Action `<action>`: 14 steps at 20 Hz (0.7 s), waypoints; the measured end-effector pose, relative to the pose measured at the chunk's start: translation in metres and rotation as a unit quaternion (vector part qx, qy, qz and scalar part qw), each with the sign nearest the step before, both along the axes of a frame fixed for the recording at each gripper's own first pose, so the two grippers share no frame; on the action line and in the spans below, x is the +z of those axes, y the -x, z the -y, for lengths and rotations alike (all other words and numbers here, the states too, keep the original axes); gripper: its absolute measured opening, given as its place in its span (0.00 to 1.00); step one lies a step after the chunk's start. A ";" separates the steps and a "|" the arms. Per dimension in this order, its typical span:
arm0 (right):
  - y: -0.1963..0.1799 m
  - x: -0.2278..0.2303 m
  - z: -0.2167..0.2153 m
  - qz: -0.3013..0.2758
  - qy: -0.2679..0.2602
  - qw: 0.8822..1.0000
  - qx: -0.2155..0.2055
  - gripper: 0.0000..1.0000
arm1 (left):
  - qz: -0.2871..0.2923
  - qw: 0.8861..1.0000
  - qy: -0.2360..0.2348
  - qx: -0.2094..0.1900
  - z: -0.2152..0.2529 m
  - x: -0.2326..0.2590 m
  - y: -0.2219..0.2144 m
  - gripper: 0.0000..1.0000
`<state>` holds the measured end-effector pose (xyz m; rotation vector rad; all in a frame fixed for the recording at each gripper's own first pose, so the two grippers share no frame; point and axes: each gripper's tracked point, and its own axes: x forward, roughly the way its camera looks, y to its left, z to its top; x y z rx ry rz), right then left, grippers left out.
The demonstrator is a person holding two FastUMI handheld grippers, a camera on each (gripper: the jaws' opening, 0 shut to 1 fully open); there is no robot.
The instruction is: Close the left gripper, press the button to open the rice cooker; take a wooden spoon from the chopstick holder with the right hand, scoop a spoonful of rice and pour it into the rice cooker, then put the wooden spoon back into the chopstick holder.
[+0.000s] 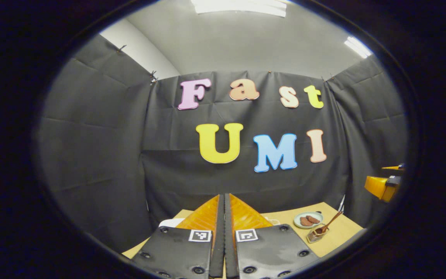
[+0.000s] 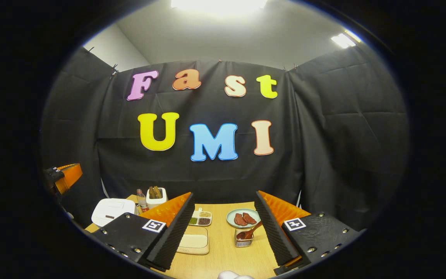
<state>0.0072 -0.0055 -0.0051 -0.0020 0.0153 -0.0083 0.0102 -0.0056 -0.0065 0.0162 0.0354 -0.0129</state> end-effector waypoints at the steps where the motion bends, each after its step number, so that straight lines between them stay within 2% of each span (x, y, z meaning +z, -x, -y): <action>1: 0.000 -0.001 0.000 -0.002 0.001 1.000 0.000 0.95 | -0.005 1.000 0.001 -0.004 0.003 -0.003 0.000 0.09; 6: -0.002 -0.010 -0.004 -0.015 0.007 1.000 0.002 0.95 | -0.035 0.999 0.009 0.022 -0.023 -0.027 -0.025 0.09; 9: -0.006 -0.016 -0.005 -0.027 0.017 0.999 0.000 0.95 | -0.083 0.995 0.022 0.056 -0.055 -0.073 -0.051 0.09; 14: -0.013 -0.032 -0.008 -0.060 0.045 0.997 -0.003 0.95 | -0.187 0.972 0.066 0.123 -0.106 -0.184 -0.089 0.09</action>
